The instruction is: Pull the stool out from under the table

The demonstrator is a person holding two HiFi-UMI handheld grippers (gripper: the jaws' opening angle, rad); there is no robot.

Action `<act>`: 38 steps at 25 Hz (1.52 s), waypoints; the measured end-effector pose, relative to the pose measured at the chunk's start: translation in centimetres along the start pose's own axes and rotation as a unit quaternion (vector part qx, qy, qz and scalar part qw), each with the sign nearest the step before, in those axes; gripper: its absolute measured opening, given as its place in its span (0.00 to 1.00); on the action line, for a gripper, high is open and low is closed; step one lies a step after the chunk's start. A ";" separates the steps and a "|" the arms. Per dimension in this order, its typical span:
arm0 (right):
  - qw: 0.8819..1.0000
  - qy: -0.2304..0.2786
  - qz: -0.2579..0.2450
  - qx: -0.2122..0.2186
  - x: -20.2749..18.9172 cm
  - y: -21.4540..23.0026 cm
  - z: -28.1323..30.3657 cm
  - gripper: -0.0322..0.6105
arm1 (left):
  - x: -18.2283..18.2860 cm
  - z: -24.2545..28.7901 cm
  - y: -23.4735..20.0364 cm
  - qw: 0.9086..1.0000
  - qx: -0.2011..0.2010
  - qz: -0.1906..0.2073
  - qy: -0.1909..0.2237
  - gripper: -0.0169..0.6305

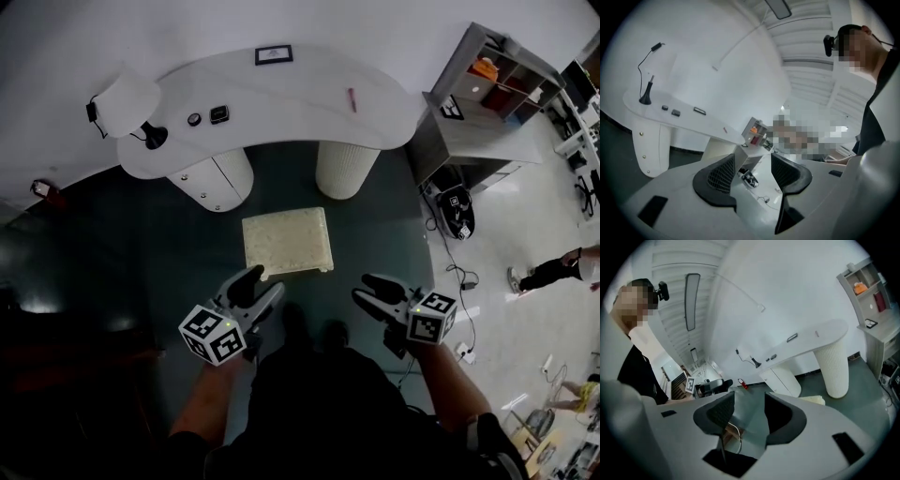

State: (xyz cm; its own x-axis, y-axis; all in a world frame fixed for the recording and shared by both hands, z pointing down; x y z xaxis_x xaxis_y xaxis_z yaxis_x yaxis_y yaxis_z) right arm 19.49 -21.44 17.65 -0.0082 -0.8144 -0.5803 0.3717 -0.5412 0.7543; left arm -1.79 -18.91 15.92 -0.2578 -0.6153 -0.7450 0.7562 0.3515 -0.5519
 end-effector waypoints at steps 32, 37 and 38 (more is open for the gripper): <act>0.953 0.126 -0.274 0.036 5.7 -18.7 -1.9 0.09 | 9.0 -13.5 12.4 0.970 0.087 0.206 0.090 0.08; 0.949 0.125 -0.289 0.017 6.0 -19.4 -0.5 0.08 | 10.6 -14.2 10.6 0.967 0.091 0.212 0.108 0.07; 0.947 0.128 -0.293 0.014 6.3 -19.5 -0.5 0.08 | 10.9 -14.0 10.4 0.966 0.092 0.213 0.112 0.07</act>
State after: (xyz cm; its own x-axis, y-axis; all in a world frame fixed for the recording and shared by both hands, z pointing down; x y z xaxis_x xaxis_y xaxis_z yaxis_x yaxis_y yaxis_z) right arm 12.61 -15.89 -0.86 0.0205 -0.2972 -0.9546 0.3479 -0.8930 0.2855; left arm -5.20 -12.03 -3.14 -0.0084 -0.2676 -0.9635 0.9108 0.3956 -0.1178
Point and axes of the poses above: the fingertips, and each gripper's own axes: z forward along the fingers, y to its right, x out of its top, the point moved 3 cm from there along -z, backward along the fingers, and after that the axes turned 1 degree about -y, right-handed, at the moved point
